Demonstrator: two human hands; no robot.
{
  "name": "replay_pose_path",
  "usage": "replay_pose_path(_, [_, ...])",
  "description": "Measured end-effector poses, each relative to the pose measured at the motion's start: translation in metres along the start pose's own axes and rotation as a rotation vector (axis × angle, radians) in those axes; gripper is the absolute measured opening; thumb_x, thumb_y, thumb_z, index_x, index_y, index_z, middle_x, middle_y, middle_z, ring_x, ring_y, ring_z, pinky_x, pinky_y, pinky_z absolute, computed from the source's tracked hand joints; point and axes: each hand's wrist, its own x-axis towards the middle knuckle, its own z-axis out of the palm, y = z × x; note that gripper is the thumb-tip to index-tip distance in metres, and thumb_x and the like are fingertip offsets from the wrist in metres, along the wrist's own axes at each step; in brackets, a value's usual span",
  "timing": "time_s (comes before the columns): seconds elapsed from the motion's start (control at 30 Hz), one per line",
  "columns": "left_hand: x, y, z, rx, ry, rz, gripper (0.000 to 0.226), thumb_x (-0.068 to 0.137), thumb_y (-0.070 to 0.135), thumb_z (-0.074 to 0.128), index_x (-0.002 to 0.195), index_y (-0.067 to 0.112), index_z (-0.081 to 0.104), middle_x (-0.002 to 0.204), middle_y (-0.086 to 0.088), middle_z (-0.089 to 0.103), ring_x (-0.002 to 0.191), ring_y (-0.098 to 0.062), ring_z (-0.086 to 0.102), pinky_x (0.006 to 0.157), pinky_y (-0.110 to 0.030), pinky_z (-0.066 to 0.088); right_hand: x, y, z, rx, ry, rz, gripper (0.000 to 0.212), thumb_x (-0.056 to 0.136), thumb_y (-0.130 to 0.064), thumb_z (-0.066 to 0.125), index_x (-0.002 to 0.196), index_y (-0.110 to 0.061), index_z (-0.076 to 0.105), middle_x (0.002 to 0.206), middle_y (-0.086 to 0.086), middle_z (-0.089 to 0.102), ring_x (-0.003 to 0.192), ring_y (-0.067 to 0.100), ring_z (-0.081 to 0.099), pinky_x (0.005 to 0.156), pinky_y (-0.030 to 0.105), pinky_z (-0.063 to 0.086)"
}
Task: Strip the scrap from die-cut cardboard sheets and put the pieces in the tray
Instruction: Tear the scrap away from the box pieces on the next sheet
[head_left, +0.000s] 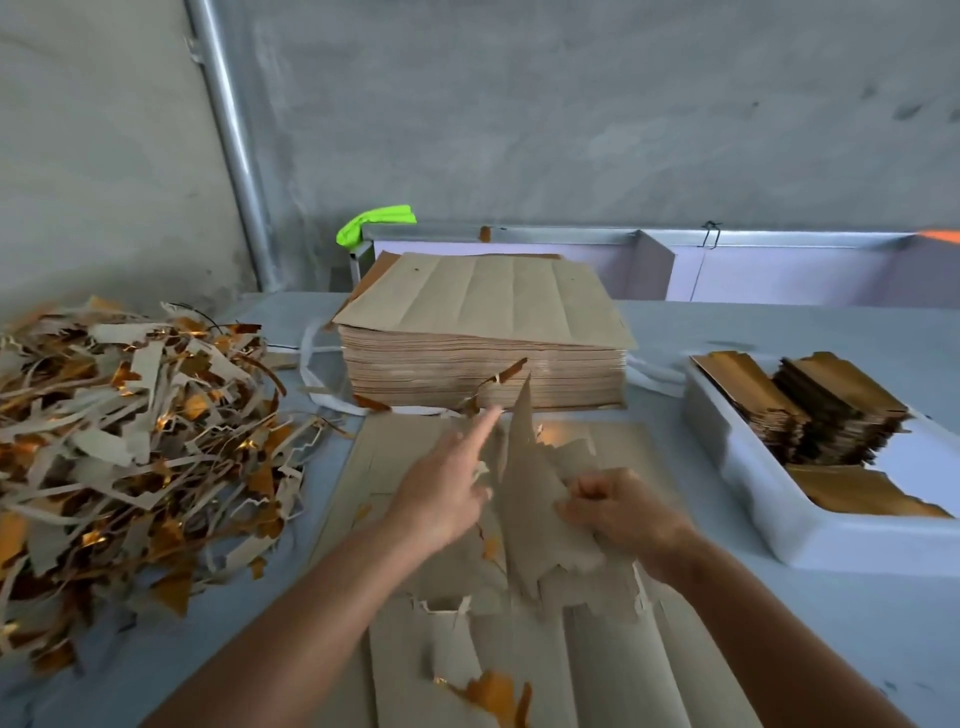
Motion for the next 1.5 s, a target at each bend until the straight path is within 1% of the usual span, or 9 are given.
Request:
replay_pose_path(0.07, [0.012, 0.012, 0.000, 0.147, -0.205, 0.127, 0.108, 0.086, -0.001, 0.060, 0.134, 0.067, -0.008, 0.117, -0.006, 0.053, 0.067, -0.009, 0.053, 0.054, -0.024, 0.050, -0.001, -0.001, -0.003, -0.148, -0.034, -0.095, 0.023, 0.087, -0.006, 0.062, 0.065, -0.008, 0.057, 0.065, 0.006, 0.052, 0.059, 0.013, 0.049, 0.052, 0.022, 0.039])
replay_pose_path(0.17, [0.025, 0.021, -0.001, 0.265, -0.277, 0.170, 0.090, 0.086, -0.001, 0.061, 0.143, 0.054, 0.016, 0.137, -0.007, 0.045, 0.099, -0.023, 0.059, 0.078, -0.027, 0.046, -0.003, -0.003, -0.009, -0.341, -0.060, -0.193, 0.016, 0.088, -0.008, 0.062, 0.072, -0.003, 0.064, 0.073, 0.011, 0.058, 0.065, 0.010, 0.051, 0.059, 0.022, 0.043])
replay_pose_path(0.37, [0.031, 0.016, 0.008, 0.196, -0.135, 0.144, 0.026, 0.084, 0.009, 0.067, 0.109, 0.014, 0.058, 0.103, -0.009, 0.062, 0.096, -0.026, 0.061, 0.077, -0.035, 0.049, 0.001, 0.002, 0.006, -0.362, 0.053, -0.158, 0.038, 0.085, -0.010, 0.060, 0.051, -0.021, 0.048, 0.059, -0.004, 0.046, 0.057, 0.009, 0.042, 0.054, 0.023, 0.036])
replay_pose_path(0.6, [0.020, -0.004, 0.021, 0.025, 0.001, 0.222, 0.023, 0.084, 0.016, 0.070, 0.103, 0.009, 0.059, 0.100, -0.006, 0.064, 0.094, -0.021, 0.062, 0.072, -0.022, 0.042, 0.021, -0.001, 0.026, -0.644, 0.260, -0.143, 0.031, 0.092, -0.031, 0.053, 0.065, -0.018, 0.046, 0.065, -0.003, 0.047, 0.068, 0.017, 0.049, 0.059, 0.024, 0.035])
replay_pose_path(0.8, [0.025, -0.024, 0.043, -0.092, 0.148, -0.004, 0.011, 0.079, 0.018, 0.073, 0.083, 0.011, 0.065, 0.085, 0.002, 0.054, 0.083, -0.018, 0.059, 0.062, -0.018, 0.032, 0.010, 0.014, 0.025, -0.218, 0.445, -0.090, 0.029, 0.086, -0.018, 0.063, 0.064, -0.002, 0.054, 0.064, 0.011, 0.056, 0.056, 0.017, 0.048, 0.049, 0.022, 0.042])
replay_pose_path(1.03, [0.020, -0.037, 0.049, 0.013, 0.321, -0.054, 0.019, 0.081, 0.025, 0.072, 0.072, 0.017, 0.057, 0.084, 0.006, 0.049, 0.073, -0.010, 0.046, 0.062, -0.020, 0.031, -0.012, 0.013, -0.020, 0.320, 0.807, 0.087, 0.033, 0.090, -0.025, 0.058, 0.098, 0.007, 0.052, 0.099, 0.029, 0.059, 0.090, 0.045, 0.058, 0.077, 0.059, 0.053])
replay_pose_path(1.2, [0.012, -0.007, 0.038, 0.072, 0.492, 0.277, 0.034, 0.051, -0.014, 0.078, 0.057, 0.007, 0.052, 0.064, -0.005, 0.050, 0.048, -0.013, 0.041, 0.043, -0.018, 0.030, 0.002, -0.005, -0.028, -0.176, 0.703, -0.025, 0.054, 0.089, 0.006, 0.038, 0.134, -0.022, 0.044, 0.107, 0.012, 0.056, 0.092, 0.029, 0.053, 0.083, 0.046, 0.049])
replay_pose_path(1.37, [0.012, 0.012, 0.048, 0.229, 0.447, 0.460, 0.037, 0.038, -0.014, 0.080, 0.063, 0.009, 0.065, 0.065, -0.004, 0.056, 0.045, -0.016, 0.053, 0.041, -0.021, 0.047, 0.047, -0.034, -0.010, -0.579, 0.473, -0.137, 0.065, 0.096, -0.004, 0.036, 0.149, -0.037, 0.018, 0.113, 0.016, 0.063, 0.092, 0.030, 0.060, 0.084, 0.040, 0.049])
replay_pose_path(1.5, [0.012, 0.014, 0.055, 0.279, 0.446, 0.460, 0.036, 0.043, -0.009, 0.084, 0.072, 0.009, 0.071, 0.064, -0.003, 0.057, 0.048, -0.013, 0.054, 0.043, -0.023, 0.050, 0.065, -0.035, -0.008, -0.485, 0.447, 0.008, 0.030, 0.098, -0.010, 0.037, 0.114, -0.012, 0.062, 0.105, 0.014, 0.066, 0.085, 0.026, 0.060, 0.079, 0.038, 0.052])
